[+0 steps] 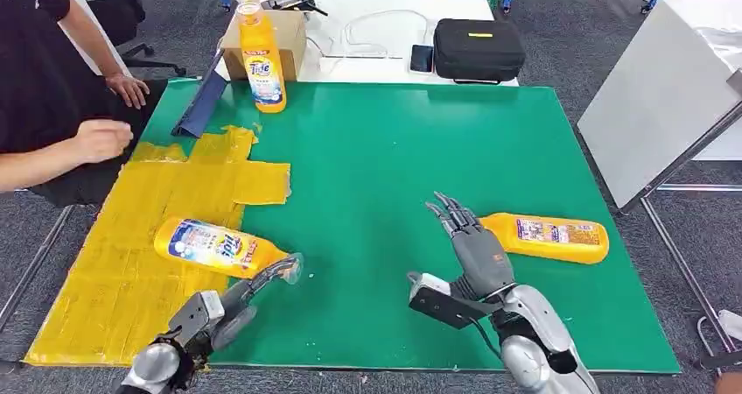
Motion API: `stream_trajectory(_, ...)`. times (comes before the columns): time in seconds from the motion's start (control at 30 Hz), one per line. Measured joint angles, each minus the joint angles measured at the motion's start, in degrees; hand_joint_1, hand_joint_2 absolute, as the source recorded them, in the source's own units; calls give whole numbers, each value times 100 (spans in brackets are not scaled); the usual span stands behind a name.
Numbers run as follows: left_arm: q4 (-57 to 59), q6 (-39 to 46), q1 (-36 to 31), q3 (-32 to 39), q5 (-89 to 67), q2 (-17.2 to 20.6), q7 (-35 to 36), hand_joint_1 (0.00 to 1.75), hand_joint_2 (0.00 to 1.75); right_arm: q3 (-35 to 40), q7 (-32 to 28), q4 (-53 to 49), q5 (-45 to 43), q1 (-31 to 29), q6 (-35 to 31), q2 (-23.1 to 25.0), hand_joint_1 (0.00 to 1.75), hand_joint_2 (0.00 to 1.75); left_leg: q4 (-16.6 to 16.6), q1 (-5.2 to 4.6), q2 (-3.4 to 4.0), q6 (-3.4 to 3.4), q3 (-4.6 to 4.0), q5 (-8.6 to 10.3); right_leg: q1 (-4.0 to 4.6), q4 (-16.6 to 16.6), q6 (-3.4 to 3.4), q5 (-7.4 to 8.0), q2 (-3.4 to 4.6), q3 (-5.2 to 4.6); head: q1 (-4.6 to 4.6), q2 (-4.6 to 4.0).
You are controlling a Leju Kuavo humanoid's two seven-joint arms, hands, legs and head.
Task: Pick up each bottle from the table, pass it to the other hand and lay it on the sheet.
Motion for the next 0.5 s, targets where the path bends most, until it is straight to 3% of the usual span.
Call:
stream_trajectory(0.23, -660, -33, 236, -98, 133, -31, 67, 0, 0, -11, 33, 264, 96, -98, 0, -63, 0, 175, 2, -2, 23, 2, -49, 9, 5, 5, -8, 22, 6, 3, -4, 0)
stream_trajectory(0.5, -1429, -15, 303, -105, 868, -228, 267, 0, 0, -312, 627, 847, 599, -385, 63, -313, 0, 175, 1, -4, 23, 3, -68, 8, 3, 4, -8, 20, 8, -66, -2, 0)
